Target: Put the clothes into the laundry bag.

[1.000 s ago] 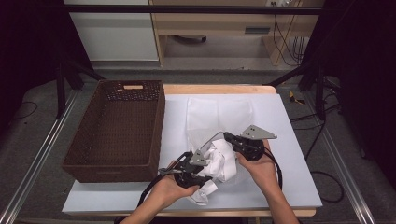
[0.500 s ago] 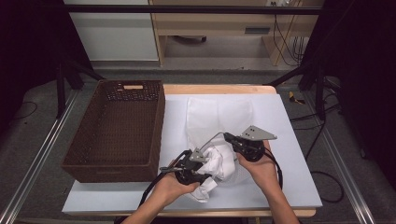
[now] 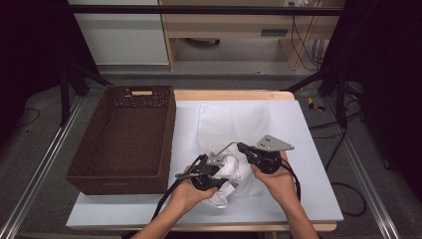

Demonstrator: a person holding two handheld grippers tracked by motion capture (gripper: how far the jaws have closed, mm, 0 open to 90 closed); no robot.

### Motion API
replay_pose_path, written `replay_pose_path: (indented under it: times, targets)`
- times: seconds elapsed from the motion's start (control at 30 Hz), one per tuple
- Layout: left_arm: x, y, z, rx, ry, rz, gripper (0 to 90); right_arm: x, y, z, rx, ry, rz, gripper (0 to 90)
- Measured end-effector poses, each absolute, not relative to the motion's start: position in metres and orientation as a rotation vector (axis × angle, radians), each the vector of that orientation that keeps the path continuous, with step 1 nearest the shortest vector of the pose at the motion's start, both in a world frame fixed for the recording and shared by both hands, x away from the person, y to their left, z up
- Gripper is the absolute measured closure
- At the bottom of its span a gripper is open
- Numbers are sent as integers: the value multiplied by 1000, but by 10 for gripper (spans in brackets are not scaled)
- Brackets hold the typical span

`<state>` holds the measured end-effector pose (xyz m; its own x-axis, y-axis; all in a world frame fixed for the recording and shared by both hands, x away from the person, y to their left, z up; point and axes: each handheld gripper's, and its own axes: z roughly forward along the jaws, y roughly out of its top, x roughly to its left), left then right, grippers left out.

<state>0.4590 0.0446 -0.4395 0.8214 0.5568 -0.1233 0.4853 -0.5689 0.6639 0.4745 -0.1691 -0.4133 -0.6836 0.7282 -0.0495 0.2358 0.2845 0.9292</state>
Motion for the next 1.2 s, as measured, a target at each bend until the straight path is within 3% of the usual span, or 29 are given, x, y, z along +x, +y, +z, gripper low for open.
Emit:
replay_pose_path:
  times: [0.3,0.73,1.2]
  targets:
    - [470,48,-445,2171,898,160,717,465,-168,-412,838,2105,1365,895]
    - [457,32,-435,2165,828,193,711,470,-162,-414,823,2126,1362,895]
    - [486,19,-449,1999,985,229,704,467,-161,-418,805,2157,1383,895]
